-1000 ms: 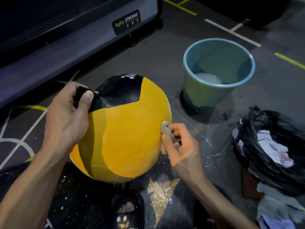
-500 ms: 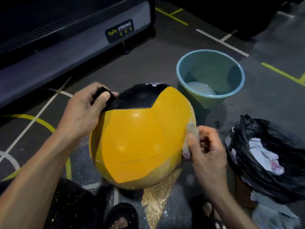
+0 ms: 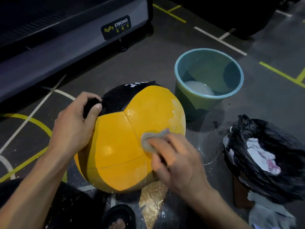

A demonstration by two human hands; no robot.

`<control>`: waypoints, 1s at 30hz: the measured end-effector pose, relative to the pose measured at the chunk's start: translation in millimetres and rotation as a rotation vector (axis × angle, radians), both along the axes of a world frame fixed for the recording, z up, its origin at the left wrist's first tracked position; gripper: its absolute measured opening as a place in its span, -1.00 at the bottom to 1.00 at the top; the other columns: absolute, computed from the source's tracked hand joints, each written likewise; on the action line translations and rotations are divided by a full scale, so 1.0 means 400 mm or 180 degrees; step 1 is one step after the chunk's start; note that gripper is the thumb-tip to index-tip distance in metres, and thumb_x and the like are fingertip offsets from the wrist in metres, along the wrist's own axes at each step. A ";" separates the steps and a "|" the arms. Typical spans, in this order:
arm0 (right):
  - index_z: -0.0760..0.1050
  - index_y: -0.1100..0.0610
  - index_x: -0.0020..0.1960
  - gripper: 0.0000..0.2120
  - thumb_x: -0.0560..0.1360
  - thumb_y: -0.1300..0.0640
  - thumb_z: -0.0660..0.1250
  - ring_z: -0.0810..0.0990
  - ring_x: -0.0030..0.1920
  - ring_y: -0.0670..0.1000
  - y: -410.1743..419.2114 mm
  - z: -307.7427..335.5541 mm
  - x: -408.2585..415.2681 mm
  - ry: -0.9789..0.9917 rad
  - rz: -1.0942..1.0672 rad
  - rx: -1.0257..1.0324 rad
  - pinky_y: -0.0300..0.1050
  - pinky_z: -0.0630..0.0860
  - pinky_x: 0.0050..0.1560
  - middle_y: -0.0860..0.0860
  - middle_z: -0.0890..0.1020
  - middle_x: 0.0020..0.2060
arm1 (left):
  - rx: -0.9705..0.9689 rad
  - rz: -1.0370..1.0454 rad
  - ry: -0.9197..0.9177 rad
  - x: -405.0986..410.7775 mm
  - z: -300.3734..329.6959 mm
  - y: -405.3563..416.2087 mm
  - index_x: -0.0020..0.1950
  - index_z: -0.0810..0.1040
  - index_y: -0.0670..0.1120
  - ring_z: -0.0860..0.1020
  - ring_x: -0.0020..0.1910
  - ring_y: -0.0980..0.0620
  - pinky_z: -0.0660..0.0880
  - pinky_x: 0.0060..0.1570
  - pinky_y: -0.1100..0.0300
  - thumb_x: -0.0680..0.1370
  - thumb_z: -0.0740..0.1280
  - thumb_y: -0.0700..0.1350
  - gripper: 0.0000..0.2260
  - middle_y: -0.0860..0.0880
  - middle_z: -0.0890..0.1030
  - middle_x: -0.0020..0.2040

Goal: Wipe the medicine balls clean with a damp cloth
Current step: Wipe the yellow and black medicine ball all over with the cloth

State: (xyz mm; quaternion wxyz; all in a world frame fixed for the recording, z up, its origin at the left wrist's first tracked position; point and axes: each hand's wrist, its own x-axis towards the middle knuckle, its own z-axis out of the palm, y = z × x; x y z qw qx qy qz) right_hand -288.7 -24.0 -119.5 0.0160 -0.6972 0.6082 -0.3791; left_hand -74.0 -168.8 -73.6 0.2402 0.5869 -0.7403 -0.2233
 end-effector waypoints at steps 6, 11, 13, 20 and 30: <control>0.59 0.00 0.05 -0.96 0.60 0.10 0.41 0.59 -0.22 0.03 -0.101 -0.022 -0.145 -0.1689 -0.0780 0.0530 0.11 0.56 -0.22 -0.01 0.60 -0.20 | 0.0166 -0.0070 0.0093 0.051 -0.016 -0.028 0.22 0.52 0.19 0.56 0.09 -0.02 0.52 0.01 -0.11 0.69 0.28 0.00 -0.86 0.11 0.60 0.09; 0.64 0.23 0.08 -0.86 0.54 0.33 0.39 0.58 -0.22 0.01 -0.082 0.028 -0.015 -0.0584 0.0309 -0.0084 -0.12 0.53 -0.31 0.04 0.62 -0.14 | 0.0296 -0.0146 0.0287 0.069 -0.028 -0.040 0.21 0.53 0.16 0.56 0.15 0.10 0.49 0.05 0.08 0.68 0.29 -0.06 -0.85 0.25 0.60 0.12; 0.65 0.15 0.10 -0.88 0.59 0.23 0.38 0.59 -0.24 -0.02 -0.110 0.006 -0.075 -0.0954 -0.0013 0.0088 -0.08 0.55 -0.30 0.00 0.63 -0.16 | 0.0327 -0.0180 0.0409 0.073 -0.032 -0.041 0.21 0.54 0.15 0.58 0.18 0.15 0.51 0.11 0.06 0.68 0.30 -0.07 -0.84 0.24 0.62 0.18; 0.64 0.09 0.11 -0.89 0.62 0.11 0.40 0.56 -0.24 -0.11 -0.125 0.040 -0.079 -0.1192 -0.0305 0.0328 -0.16 0.58 -0.23 -0.07 0.61 -0.17 | 0.0369 -0.0235 0.0493 0.082 -0.041 -0.039 0.20 0.54 0.18 0.56 0.22 0.23 0.52 0.17 0.00 0.68 0.29 -0.08 -0.83 0.31 0.60 0.23; 0.66 0.05 0.09 -0.87 0.63 0.03 0.39 0.61 -0.22 -0.08 -0.152 0.040 -0.093 -0.1226 -0.0422 0.0398 -0.08 0.61 -0.20 -0.07 0.64 -0.19 | 0.0274 -0.0333 0.0668 0.101 -0.048 -0.031 0.22 0.56 0.10 0.55 0.27 0.22 0.52 0.27 -0.02 0.68 0.28 -0.11 -0.83 0.22 0.62 0.28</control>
